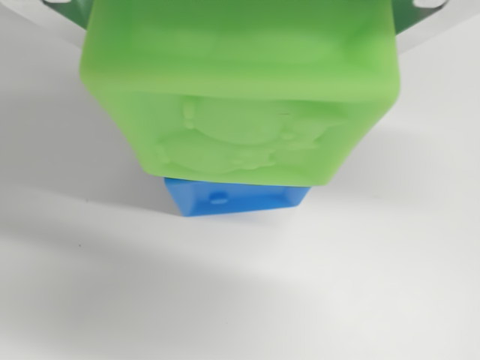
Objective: Stack cube
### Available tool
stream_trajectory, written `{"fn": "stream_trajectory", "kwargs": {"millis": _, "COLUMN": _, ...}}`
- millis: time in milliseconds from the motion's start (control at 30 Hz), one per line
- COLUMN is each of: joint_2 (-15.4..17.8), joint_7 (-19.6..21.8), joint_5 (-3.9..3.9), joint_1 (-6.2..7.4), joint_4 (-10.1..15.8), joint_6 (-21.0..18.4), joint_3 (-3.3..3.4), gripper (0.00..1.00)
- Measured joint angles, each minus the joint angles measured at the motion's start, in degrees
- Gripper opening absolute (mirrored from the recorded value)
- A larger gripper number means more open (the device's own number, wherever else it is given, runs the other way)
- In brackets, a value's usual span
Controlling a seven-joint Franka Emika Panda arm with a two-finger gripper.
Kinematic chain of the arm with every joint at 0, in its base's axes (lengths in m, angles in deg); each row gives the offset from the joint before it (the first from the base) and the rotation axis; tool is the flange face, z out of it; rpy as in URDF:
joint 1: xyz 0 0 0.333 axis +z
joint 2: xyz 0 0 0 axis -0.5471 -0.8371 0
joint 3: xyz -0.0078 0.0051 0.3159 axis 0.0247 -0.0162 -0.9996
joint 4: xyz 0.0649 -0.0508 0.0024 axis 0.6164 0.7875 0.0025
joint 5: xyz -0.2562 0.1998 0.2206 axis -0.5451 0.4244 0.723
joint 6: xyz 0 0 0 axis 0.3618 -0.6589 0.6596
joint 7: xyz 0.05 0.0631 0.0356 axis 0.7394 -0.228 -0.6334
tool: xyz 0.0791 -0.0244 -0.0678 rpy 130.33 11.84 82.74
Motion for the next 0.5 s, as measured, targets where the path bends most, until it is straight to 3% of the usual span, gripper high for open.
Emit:
{"fn": "stream_trajectory", "kwargs": {"millis": 400, "joint_2": -1.19, "joint_7": 0.02, "joint_5": -0.01, "joint_1": 0.19, "joint_4": -0.23, "joint_6": 0.93, "joint_3": 0.18, "gripper": 0.0}}
{"fn": "stream_trajectory", "kwargs": {"millis": 433, "joint_2": -1.22, "joint_7": 0.02, "joint_5": -0.01, "joint_1": 0.2, "joint_4": -0.24, "joint_6": 0.96, "joint_3": 0.19, "gripper": 1.0}}
{"fn": "stream_trajectory", "kwargs": {"millis": 500, "joint_2": -1.24, "joint_7": 0.02, "joint_5": -0.01, "joint_1": 0.2, "joint_4": -0.24, "joint_6": 0.99, "joint_3": 0.2, "gripper": 1.0}}
